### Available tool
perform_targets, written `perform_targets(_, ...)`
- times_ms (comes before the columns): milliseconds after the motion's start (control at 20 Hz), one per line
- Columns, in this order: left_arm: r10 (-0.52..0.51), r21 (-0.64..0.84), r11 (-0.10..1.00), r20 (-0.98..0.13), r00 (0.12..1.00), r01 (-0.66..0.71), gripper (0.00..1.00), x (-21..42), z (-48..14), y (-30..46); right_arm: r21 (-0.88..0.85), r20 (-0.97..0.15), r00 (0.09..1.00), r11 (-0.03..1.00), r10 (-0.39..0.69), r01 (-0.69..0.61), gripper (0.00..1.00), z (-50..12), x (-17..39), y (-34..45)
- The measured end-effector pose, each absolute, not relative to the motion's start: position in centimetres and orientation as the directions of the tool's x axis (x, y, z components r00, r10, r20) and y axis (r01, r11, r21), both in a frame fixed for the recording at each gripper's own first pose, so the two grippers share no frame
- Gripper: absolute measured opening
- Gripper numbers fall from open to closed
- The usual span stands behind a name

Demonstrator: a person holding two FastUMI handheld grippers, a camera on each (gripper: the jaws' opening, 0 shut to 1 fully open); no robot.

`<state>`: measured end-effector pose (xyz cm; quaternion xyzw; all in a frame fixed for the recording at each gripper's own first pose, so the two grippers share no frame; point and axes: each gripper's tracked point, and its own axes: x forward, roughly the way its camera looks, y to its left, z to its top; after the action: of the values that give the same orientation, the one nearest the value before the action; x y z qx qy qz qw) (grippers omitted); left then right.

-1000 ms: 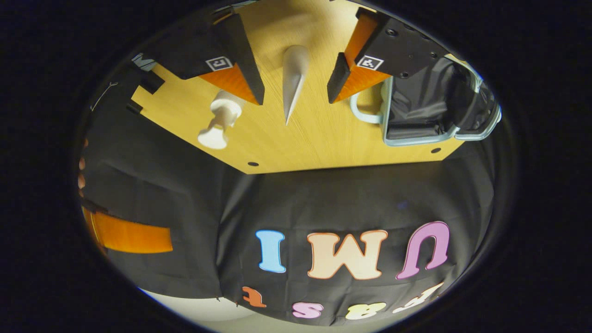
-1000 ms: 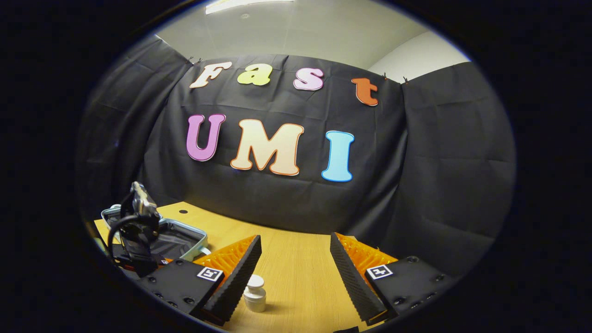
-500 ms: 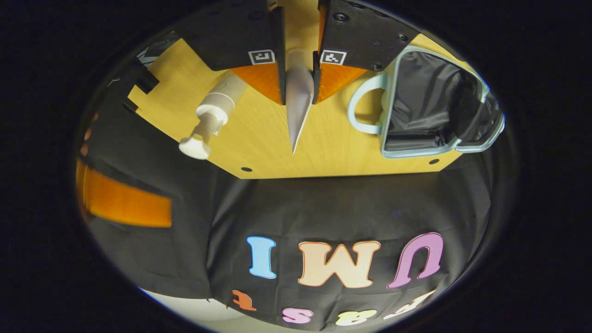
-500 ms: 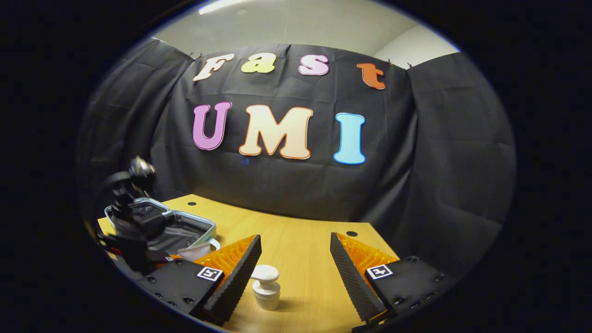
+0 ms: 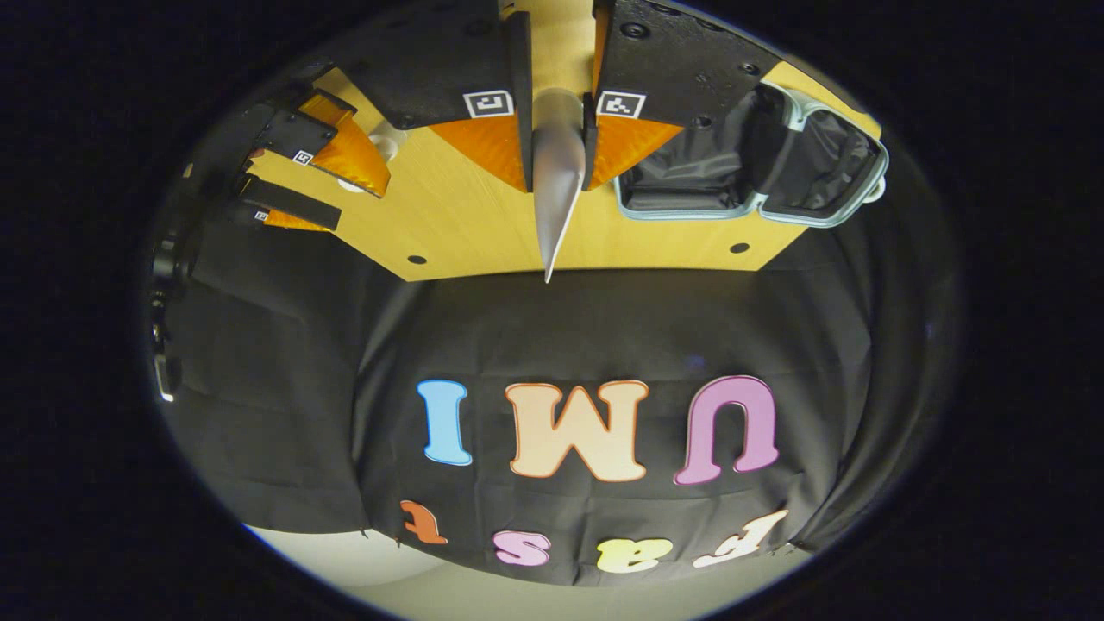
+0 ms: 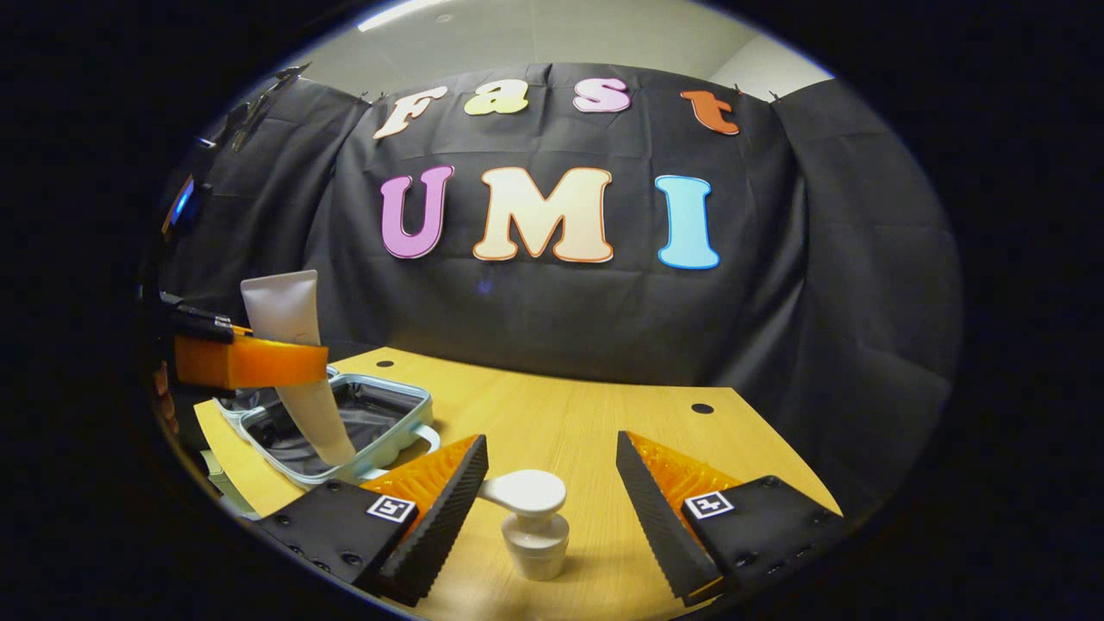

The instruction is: First open the suitcase, pack the skin care products into it, and then close the suitcase.

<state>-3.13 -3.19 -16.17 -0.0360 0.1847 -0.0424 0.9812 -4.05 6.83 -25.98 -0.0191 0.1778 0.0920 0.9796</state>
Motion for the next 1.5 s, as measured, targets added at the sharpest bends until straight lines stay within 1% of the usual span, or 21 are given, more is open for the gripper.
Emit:
perform_targets(100, -0.063, -0.065, 0.997, -0.358, 0.931, 0.042, 0.2, -3.7, -15.3, -1.8, 0.0, -0.355, 0.916, 0.979, 0.189, -0.202, 0.97, -26.7, -4.5, 7.0)
perform_targets(250, -0.015, -0.039, 0.999, -0.361, 0.932, 0.001, 0.2, -4.5, -14.9, 0.1, 0.009, -0.441, 0.878, 0.979, 0.185, -0.202, 0.97, -31.0, -5.7, 6.7)
perform_targets(300, -0.002, -0.028, 1.0, -0.366, 0.931, -0.009, 0.2, -4.8, -14.9, 0.6, 0.006, -0.47, 0.865, 0.981, 0.175, -0.195, 0.99, -32.4, -6.1, 6.5)
perform_targets(450, 0.017, -0.008, 1.0, -0.39, 0.921, -0.022, 0.2, -5.3, -15.7, 2.1, 0.024, -0.561, 0.808, 0.979, 0.18, -0.201, 0.97, -36.7, -7.4, 6.9)
perform_targets(500, 0.018, -0.011, 1.0, -0.397, 0.918, -0.025, 0.2, -5.3, -15.9, 2.6, 0.036, -0.582, 0.791, 0.979, 0.186, -0.203, 0.94, -37.8, -8.3, 6.9)
perform_targets(550, 0.021, -0.015, 0.999, -0.406, 0.914, -0.03, 0.2, -5.4, -16.2, 3.2, 0.03, -0.594, 0.786, 0.982, 0.169, -0.188, 0.89, -38.4, -8.8, 6.5)
perform_targets(600, 0.023, -0.016, 0.999, -0.418, 0.908, -0.033, 0.2, -5.3, -16.7, 3.9, 0.042, -0.585, 0.794, 0.984, 0.165, -0.173, 0.63, -37.8, -8.9, 6.5)
perform_targets(700, 0.036, -0.001, 0.999, -0.465, 0.885, -0.041, 0.2, -5.1, -18.3, 5.8, 0.043, -0.605, 0.78, 0.985, 0.157, -0.165, 0.58, -37.2, -8.8, 6.7)
perform_targets(850, 0.05, 0.021, 0.999, -0.585, 0.81, -0.047, 0.2, -4.2, -22.2, 8.9, 0.03, -0.592, 0.792, 0.986, 0.149, -0.163, 0.57, -35.0, -8.8, 7.4)
perform_targets(1050, 0.017, 0.009, 1.0, -0.73, 0.684, -0.015, 0.21, -2.4, -28.4, 11.0, 0.054, -0.589, 0.796, 0.99, 0.139, -0.133, 0.58, -31.4, -9.6, 8.8)
perform_targets(1100, 0.003, 0.0, 1.0, -0.751, 0.66, -0.004, 0.21, -1.8, -29.7, 11.2, 0.057, -0.586, 0.798, 0.99, 0.137, -0.129, 0.57, -30.4, -10.0, 9.3)
perform_targets(1250, -0.01, -0.005, 1.0, -0.81, 0.586, 0.01, 0.21, -0.4, -33.0, 11.8, 0.074, -0.581, 0.802, 0.99, 0.139, -0.119, 0.58, -27.8, -10.4, 10.7)
perform_targets(1300, -0.012, 0.002, 1.0, -0.804, 0.595, 0.023, 0.21, 0.5, -33.2, 12.1, 0.084, -0.581, 0.802, 0.99, 0.142, -0.114, 0.59, -27.0, -10.6, 11.2)
perform_targets(1500, -0.045, -0.034, 0.999, -0.836, 0.547, 0.031, 0.21, 2.4, -35.5, 12.2, 0.131, -0.581, 0.797, 0.986, 0.162, -0.105, 0.58, -25.1, -9.7, 13.5)
